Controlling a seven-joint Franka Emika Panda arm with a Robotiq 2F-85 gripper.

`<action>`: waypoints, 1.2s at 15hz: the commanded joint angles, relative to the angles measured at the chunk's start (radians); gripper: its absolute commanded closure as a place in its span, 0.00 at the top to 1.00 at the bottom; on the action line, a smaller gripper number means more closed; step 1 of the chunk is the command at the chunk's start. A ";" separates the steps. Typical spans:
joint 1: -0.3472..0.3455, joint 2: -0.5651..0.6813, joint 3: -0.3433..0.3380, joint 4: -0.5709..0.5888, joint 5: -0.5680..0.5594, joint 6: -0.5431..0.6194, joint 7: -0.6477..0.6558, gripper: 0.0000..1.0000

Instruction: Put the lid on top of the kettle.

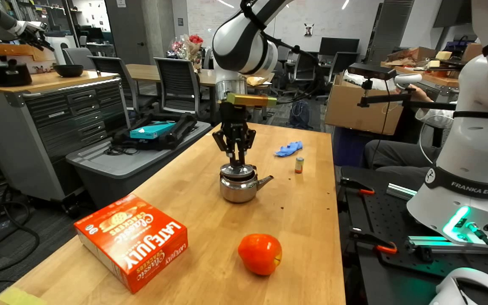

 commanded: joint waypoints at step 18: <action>-0.020 -0.016 -0.005 0.005 0.017 -0.074 -0.083 0.14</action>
